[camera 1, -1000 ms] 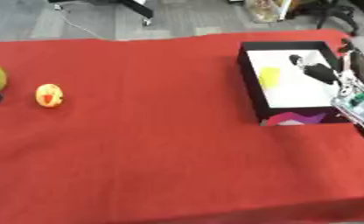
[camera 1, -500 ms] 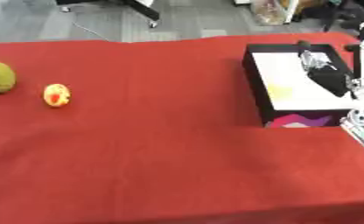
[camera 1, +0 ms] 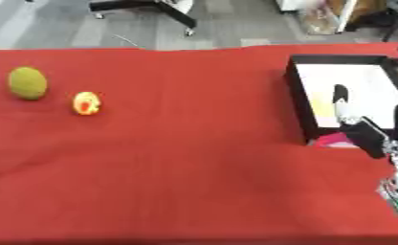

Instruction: Pick up the objects with one hand, pass them to the other hand, and then place them into the box on the other side of the table.

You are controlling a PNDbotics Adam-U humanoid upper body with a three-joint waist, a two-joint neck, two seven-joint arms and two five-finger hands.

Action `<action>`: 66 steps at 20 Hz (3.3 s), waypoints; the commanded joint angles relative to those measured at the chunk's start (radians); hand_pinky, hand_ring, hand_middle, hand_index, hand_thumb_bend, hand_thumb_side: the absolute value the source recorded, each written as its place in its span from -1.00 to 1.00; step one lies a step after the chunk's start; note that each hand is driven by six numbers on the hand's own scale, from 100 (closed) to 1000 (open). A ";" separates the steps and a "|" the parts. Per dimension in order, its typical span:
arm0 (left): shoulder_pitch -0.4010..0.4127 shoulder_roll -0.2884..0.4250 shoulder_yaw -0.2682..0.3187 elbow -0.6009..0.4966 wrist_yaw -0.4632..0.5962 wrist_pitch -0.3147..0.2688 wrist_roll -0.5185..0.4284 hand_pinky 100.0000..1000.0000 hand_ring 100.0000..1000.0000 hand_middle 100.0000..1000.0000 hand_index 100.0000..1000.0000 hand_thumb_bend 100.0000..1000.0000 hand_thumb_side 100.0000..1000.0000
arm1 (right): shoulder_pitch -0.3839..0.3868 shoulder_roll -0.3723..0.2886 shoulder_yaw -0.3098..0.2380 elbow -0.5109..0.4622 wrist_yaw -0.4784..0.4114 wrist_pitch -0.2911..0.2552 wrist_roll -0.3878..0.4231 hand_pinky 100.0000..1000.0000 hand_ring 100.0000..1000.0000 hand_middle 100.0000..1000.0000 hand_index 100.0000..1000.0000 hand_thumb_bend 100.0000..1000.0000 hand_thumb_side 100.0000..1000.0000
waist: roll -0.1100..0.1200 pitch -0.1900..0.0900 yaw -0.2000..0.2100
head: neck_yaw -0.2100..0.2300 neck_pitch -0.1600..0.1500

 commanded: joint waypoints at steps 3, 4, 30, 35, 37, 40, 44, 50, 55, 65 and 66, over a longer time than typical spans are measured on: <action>-0.096 0.124 -0.082 0.100 -0.071 -0.022 -0.036 0.68 0.57 0.52 0.72 -0.98 -0.52 | 0.028 0.075 0.034 -0.021 0.048 -0.023 0.013 0.39 0.80 0.41 0.92 -0.48 -0.21 | 0.017 -0.024 -0.027 | 0.130 -0.003; -0.112 0.131 -0.104 0.122 -0.085 -0.023 -0.049 0.68 0.57 0.52 0.72 -0.96 -0.51 | 0.033 0.092 0.041 -0.021 0.061 -0.025 0.017 0.39 0.80 0.40 0.92 -0.48 -0.21 | 0.017 -0.025 -0.032 | 0.147 -0.003; -0.390 -0.143 -0.258 0.610 -0.507 -0.092 -0.312 0.71 0.56 0.52 0.68 -0.49 -0.31 | 0.052 0.151 0.064 0.000 0.071 -0.019 0.000 0.37 0.78 0.35 0.93 -0.64 -0.16 | 0.017 -0.029 -0.056 | 0.164 -0.003; -0.392 -0.177 -0.259 0.639 -0.596 -0.073 -0.275 0.71 0.56 0.52 0.68 -0.40 -0.33 | 0.051 0.156 0.067 0.011 0.065 -0.023 -0.011 0.36 0.79 0.34 0.93 -0.65 -0.16 | 0.017 -0.027 -0.063 | 0.162 -0.003; -0.393 -0.186 -0.260 0.650 -0.631 -0.061 -0.255 0.71 0.56 0.52 0.68 -0.38 -0.34 | 0.050 0.157 0.067 0.014 0.064 -0.025 -0.014 0.36 0.79 0.34 0.93 -0.65 -0.16 | 0.017 -0.027 -0.065 | 0.160 -0.003; -0.394 -0.199 -0.257 0.668 -0.684 -0.043 -0.224 0.71 0.55 0.51 0.67 -0.38 -0.34 | 0.050 0.159 0.068 0.017 0.062 -0.028 -0.017 0.36 0.79 0.34 0.93 -0.66 -0.16 | 0.018 -0.026 -0.068 | 0.161 -0.003; -0.391 -0.214 -0.247 0.686 -0.751 -0.032 -0.174 0.70 0.54 0.50 0.66 -0.40 -0.35 | 0.050 0.160 0.069 0.020 0.061 -0.029 -0.020 0.36 0.79 0.34 0.93 -0.66 -0.16 | 0.017 -0.025 -0.072 | 0.162 -0.003; -0.387 -0.232 -0.227 0.714 -0.862 -0.029 -0.112 0.69 0.51 0.47 0.64 -0.41 -0.35 | 0.052 0.163 0.070 0.024 0.060 -0.031 -0.023 0.36 0.79 0.34 0.93 -0.66 -0.16 | 0.017 -0.024 -0.075 | 0.163 -0.003; -0.386 -0.243 -0.205 0.737 -0.957 -0.032 -0.061 0.68 0.49 0.45 0.62 -0.40 -0.35 | 0.054 0.165 0.070 0.028 0.060 -0.032 -0.025 0.36 0.79 0.34 0.93 -0.67 -0.15 | 0.016 -0.024 -0.075 | 0.163 -0.003; -0.380 -0.266 -0.157 0.783 -1.149 -0.052 0.043 0.68 0.46 0.41 0.60 -0.39 -0.35 | 0.056 0.167 0.069 0.029 0.059 -0.031 -0.027 0.37 0.79 0.34 0.93 -0.70 -0.15 | 0.014 -0.023 -0.074 | 0.163 -0.003; -0.380 -0.268 -0.152 0.788 -1.169 -0.055 0.053 0.68 0.46 0.41 0.59 -0.38 -0.34 | 0.056 0.167 0.069 0.029 0.059 -0.031 -0.027 0.37 0.79 0.34 0.93 -0.72 -0.15 | 0.014 -0.022 -0.073 | 0.163 -0.003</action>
